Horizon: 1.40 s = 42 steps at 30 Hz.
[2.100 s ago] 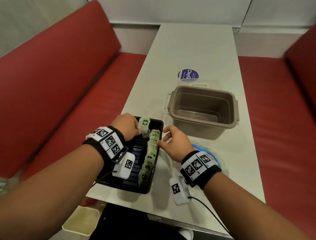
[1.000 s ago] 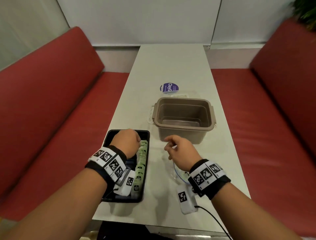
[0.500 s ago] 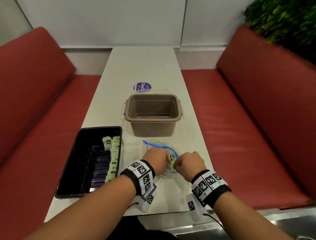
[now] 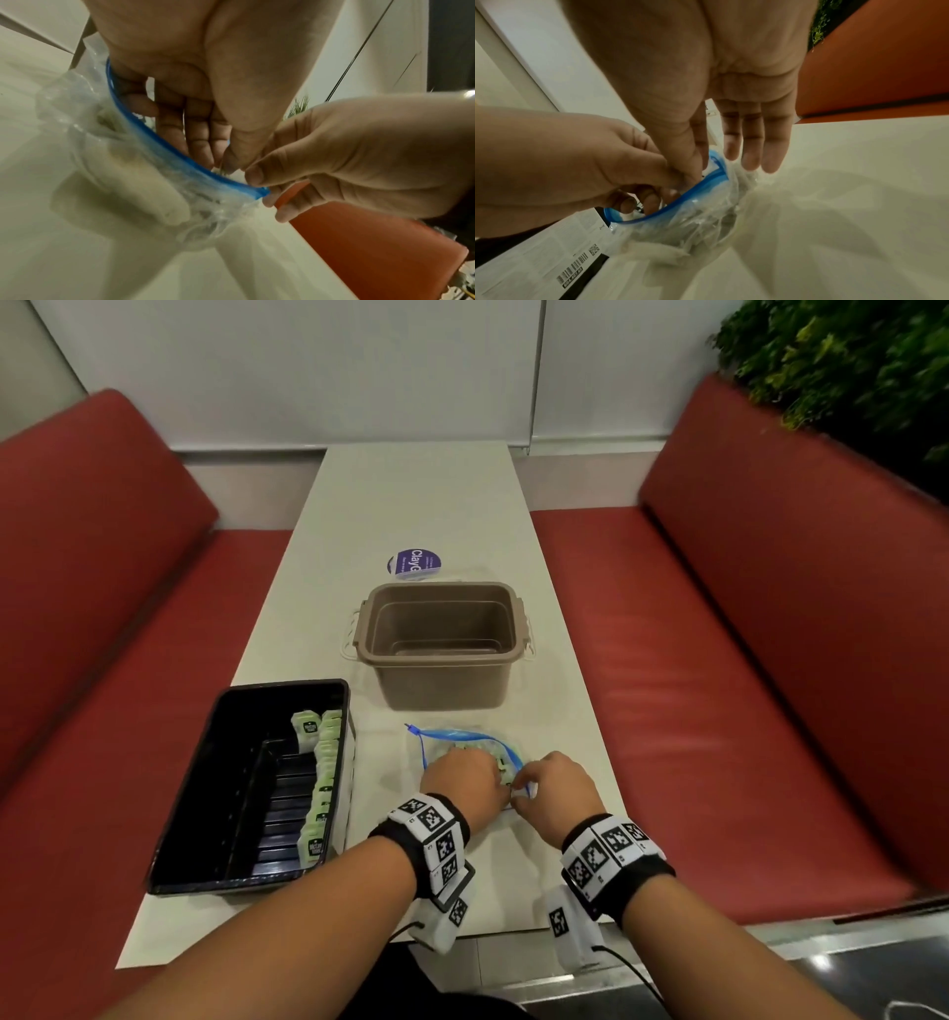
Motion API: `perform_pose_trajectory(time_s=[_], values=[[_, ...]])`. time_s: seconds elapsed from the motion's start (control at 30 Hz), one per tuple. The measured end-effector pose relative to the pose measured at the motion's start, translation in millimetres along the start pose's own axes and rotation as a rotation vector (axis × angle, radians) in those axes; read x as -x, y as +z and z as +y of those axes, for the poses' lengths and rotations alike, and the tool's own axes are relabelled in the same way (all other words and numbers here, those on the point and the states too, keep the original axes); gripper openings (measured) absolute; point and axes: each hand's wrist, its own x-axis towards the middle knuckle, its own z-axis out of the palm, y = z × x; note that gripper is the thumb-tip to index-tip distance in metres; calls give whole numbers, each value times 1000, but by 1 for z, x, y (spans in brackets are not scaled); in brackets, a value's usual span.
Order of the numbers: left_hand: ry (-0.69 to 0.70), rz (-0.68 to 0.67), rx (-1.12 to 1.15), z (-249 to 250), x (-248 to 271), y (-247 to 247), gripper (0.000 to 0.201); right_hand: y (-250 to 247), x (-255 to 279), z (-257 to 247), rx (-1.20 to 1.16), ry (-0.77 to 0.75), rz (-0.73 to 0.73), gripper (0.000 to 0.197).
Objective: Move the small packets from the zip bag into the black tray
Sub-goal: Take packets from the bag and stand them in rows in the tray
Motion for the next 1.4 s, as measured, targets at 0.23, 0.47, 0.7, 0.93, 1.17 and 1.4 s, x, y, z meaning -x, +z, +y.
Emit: perform_pose_trajectory(time_s=[0.23,0.47,0.7,0.93,1.17,1.4], values=[[29,131,197,-11,11,-43,10,-9,-5,-4,-50,-20,40,43],[173,122,511,-28,16,-70,12,-19,-11,-26,-374,-187,44,13],[148,278,656,-51,15,-85,14,-18,-15,-49,-672,-196,-58,25],[93,373,638,-84,18,-112,9,-19,-27,-67,-725,-173,-13,18],[158,329,575,-106,31,-124,7,-19,-35,-111,-880,-329,-15,10],[-23,305,504,-139,34,-128,6,-4,-51,-142,-870,-367,-58,4]])
